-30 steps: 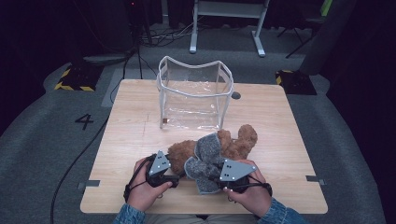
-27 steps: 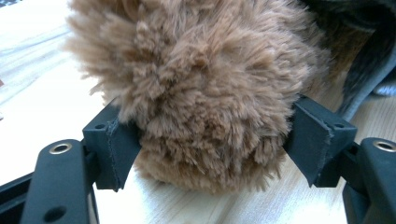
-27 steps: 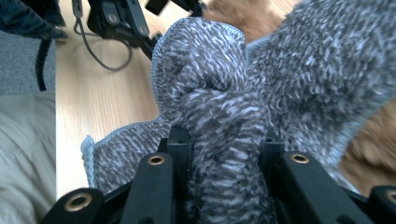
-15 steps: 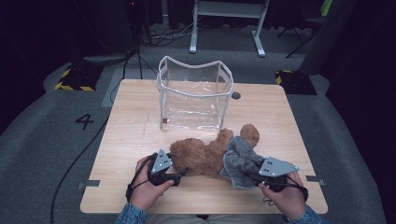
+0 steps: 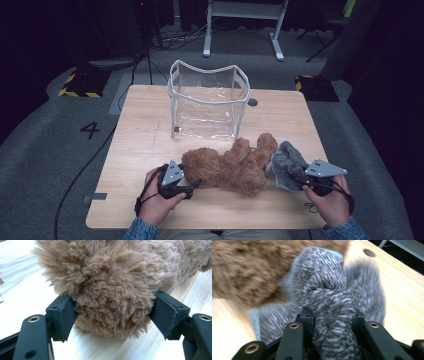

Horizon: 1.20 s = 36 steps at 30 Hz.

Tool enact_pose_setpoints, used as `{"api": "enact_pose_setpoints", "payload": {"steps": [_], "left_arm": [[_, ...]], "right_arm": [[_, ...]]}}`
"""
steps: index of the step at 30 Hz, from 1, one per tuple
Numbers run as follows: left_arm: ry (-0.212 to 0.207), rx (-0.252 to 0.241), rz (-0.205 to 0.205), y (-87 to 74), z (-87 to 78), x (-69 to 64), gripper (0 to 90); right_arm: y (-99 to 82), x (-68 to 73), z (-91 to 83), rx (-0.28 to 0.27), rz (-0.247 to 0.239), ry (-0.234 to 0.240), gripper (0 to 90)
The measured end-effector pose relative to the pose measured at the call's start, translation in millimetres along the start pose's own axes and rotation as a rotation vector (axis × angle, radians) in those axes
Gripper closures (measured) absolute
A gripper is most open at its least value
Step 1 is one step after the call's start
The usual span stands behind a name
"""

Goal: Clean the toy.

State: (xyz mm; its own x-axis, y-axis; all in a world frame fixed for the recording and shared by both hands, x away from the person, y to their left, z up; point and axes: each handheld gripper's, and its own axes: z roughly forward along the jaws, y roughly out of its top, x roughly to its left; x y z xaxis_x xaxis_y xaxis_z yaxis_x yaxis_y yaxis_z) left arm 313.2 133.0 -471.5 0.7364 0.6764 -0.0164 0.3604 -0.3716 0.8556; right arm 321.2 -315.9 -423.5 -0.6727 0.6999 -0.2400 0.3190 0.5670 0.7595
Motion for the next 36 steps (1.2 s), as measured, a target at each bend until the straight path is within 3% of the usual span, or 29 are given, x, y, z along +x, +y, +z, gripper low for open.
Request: {"api": "enact_pose_setpoints", "payload": {"steps": [4, 8, 11, 14, 18, 20, 24, 36], "left_arm": [[0.002, 0.005, 0.0, 0.5, -0.2, -0.4, 26.4], [0.005, 0.006, 0.0, 0.8, -0.1, -0.7, 26.4], [0.003, 0.006, 0.001, 0.9, -0.2, -0.7, 26.5], [0.004, 0.004, 0.002, 0.7, -0.1, -0.7, 26.5], [0.003, 0.005, 0.0, 0.6, -0.5, -0.5, 27.0], [0.002, 0.005, -0.002, 0.7, -0.5, -0.6, 27.8], [0.003, 0.005, -0.004, 0.8, -0.3, -0.8, 28.0], [0.005, 0.005, -0.003, 0.9, -0.6, -0.6, 28.1]], "right_arm": [[-7.3, -7.8, -11.0, 0.003, 0.023, -0.031, 65.7], [-10.2, -8.5, -15.0, 0.005, 0.029, -0.033, 62.6], [-9.0, -6.4, -14.0, 0.0, 0.046, -0.012, 51.3], [-5.6, -1.9, -9.8, -0.024, 0.024, -0.006, 34.8], [-1.5, 5.4, -8.4, -0.048, -0.004, 0.004, 26.8], [1.1, 9.7, -10.5, -0.068, -0.021, 0.006, 26.0], [7.0, 24.1, -13.5, -0.097, -0.04, 0.057, 26.5], [13.1, 64.1, 12.3, -0.065, -0.089, 0.212, 30.2]]}}
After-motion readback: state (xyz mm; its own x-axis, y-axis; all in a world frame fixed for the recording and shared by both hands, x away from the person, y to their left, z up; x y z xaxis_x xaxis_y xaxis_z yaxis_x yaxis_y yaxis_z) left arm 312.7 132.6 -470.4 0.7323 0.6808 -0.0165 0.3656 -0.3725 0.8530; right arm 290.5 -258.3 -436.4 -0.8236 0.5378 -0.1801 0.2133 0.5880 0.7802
